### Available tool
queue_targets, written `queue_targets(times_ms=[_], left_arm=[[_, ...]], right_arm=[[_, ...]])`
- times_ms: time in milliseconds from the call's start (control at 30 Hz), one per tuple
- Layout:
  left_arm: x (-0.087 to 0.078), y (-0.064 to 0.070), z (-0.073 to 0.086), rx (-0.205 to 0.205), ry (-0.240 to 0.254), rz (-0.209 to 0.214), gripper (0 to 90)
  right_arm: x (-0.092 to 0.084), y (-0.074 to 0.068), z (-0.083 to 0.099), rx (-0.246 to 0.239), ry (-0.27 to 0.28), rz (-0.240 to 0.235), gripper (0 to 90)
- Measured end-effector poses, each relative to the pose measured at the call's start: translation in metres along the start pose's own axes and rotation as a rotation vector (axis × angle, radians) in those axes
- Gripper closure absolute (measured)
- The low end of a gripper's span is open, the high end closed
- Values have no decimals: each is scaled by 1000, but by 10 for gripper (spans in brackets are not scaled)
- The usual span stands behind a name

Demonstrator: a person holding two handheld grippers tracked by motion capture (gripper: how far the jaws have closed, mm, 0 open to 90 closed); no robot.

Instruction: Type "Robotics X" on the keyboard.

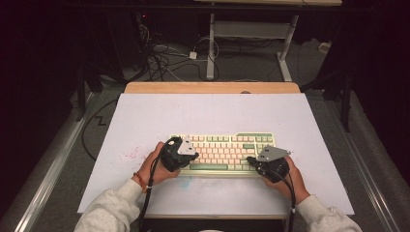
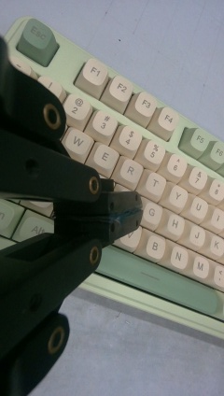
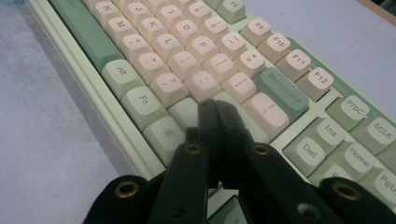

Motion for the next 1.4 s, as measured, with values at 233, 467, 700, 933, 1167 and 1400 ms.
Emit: queue_targets(times_ms=[233, 467, 700, 933, 1167, 1400], left_arm=[[-2, -7, 5, -15, -3, -1, 877], [-4, -12, 9, -29, -10, -11, 877], [-4, -15, 12, -35, -14, -14, 877], [-6, -11, 10, -20, -12, -12, 877], [-6, -5, 9, 1, -17, -8, 877], [-4, -5, 10, -2, -24, -5, 877]], right_arm=[[0, 0, 0, -1, 1, 0, 900], [0, 0, 0, 0, 0, 1, 900], [0, 0, 0, 0, 3, 0, 900], [0, 0, 0, -1, 3, 0, 900], [0, 0, 0, -1, 3, 0, 900], [0, 0, 0, 0, 4, 0, 900]])
Point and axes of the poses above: each handheld gripper's, and its own axes: x roughly forward along the jaws, z roughly out of its underside, y roughly to its right, the point moved 6 cm from there along x, roughly forward along the jaws, and after that the axes turned 8 degrees about z, right-handed, at the moved point
